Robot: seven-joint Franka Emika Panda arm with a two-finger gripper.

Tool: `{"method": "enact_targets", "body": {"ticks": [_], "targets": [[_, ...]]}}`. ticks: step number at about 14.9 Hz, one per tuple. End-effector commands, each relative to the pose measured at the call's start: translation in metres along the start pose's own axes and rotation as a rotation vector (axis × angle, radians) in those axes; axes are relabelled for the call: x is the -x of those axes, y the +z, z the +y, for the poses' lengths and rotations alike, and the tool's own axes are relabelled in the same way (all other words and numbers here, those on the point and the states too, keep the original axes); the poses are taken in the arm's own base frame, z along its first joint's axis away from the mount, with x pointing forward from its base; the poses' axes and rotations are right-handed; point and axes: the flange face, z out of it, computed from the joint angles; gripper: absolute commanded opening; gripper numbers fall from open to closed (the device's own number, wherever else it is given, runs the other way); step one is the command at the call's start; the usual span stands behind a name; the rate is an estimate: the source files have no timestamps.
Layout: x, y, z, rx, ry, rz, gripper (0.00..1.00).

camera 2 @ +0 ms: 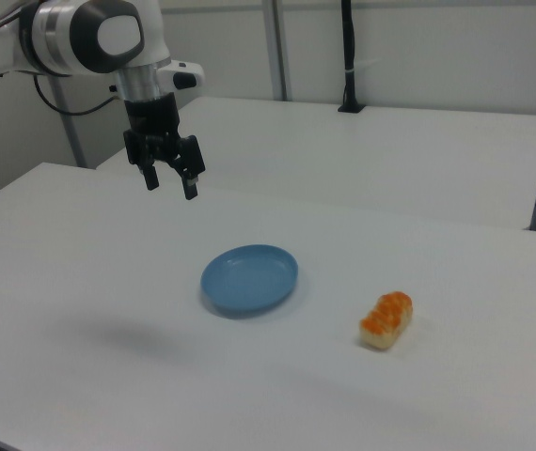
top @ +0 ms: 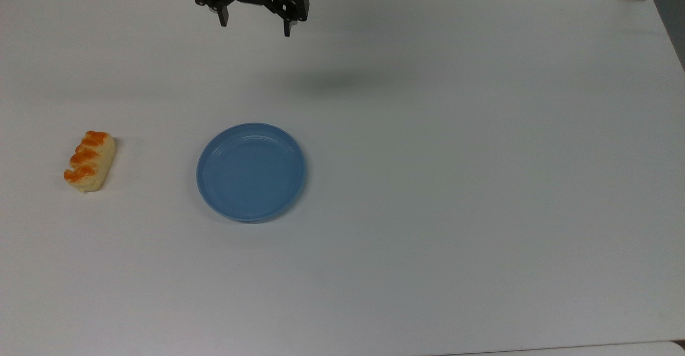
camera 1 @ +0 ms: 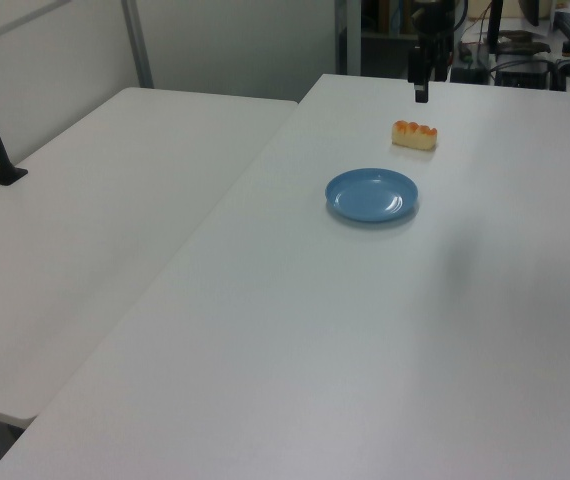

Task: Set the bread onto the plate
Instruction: 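Move the gripper down over the bread roll and close on it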

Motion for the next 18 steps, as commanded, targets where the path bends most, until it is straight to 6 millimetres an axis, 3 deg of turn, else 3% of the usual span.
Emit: {"method": "enact_targets", "body": {"ticks": [1,3,4,5,6,9,10,13,15,18], "targets": [[-0.002,0.007,-0.004,0.002,-0.009,0.015,1.00],[-0.011,0.017,0.003,0.007,-0.019,0.026,1.00],[-0.018,0.024,0.017,0.010,-0.026,0.032,1.00],[-0.025,0.034,0.041,0.014,-0.014,0.032,1.00],[-0.034,0.045,0.079,0.023,0.002,0.055,1.00],[-0.045,0.078,0.153,0.054,0.032,0.086,1.00],[-0.052,0.098,0.192,0.077,0.076,0.109,1.00],[-0.067,0.154,0.262,0.135,0.148,0.170,1.00],[-0.075,0.179,0.283,0.152,0.186,0.225,1.00],[-0.090,0.225,0.293,0.166,0.210,0.285,1.00]]}}
